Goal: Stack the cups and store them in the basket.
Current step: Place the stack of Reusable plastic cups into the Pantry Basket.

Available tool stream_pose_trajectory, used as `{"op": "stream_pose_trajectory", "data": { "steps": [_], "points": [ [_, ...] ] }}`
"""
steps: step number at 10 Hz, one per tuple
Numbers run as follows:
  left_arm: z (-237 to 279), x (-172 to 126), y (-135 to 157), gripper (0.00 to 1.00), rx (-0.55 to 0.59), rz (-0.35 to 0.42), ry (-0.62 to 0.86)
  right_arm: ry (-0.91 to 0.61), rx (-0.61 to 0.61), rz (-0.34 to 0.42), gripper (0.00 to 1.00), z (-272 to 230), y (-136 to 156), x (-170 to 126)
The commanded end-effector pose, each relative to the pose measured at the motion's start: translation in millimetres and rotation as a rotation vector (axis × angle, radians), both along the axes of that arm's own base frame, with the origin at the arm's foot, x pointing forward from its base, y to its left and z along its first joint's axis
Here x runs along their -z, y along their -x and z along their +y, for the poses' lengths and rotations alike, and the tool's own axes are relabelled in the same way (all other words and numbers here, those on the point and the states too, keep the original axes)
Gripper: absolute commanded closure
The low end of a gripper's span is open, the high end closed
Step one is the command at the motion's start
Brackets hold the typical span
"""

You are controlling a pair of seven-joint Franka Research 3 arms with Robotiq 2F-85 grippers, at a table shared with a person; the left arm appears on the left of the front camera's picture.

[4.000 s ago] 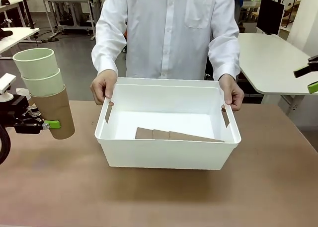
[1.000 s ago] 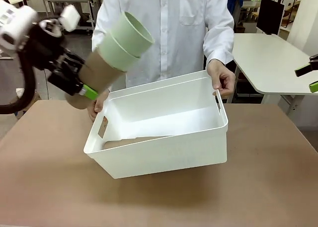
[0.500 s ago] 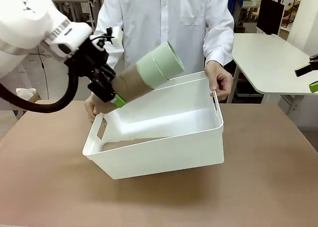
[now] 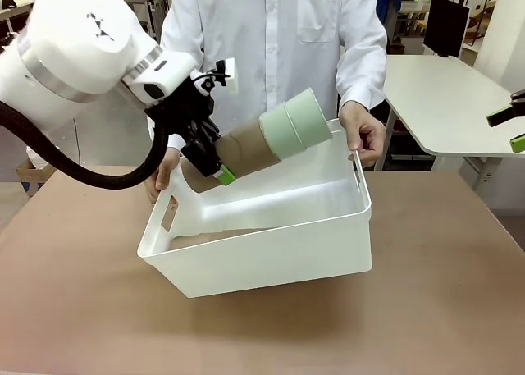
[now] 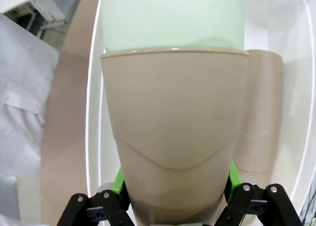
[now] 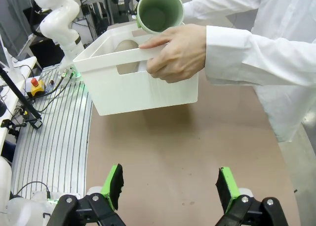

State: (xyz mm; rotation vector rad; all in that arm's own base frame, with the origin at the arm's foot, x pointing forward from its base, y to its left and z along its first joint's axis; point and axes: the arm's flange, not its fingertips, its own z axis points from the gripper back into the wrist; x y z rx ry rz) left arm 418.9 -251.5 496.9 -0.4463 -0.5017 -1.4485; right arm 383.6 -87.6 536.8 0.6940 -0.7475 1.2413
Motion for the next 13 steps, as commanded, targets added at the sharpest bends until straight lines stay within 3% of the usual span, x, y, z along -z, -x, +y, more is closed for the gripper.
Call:
{"op": "stream_pose_trajectory", "data": {
  "steps": [1,13],
  "points": [
    [-10.9,1.3,-4.2,0.16,-0.010,-0.011,-0.021,-0.021,0.011,0.007,0.00,0.7,-0.1,-4.9],
    [-45.7,82.6,-22.1,0.16,-0.058,-0.018,-0.054,-0.021,0.011,0.007,0.00,0.7,-0.1,-4.9]
  ]
}}
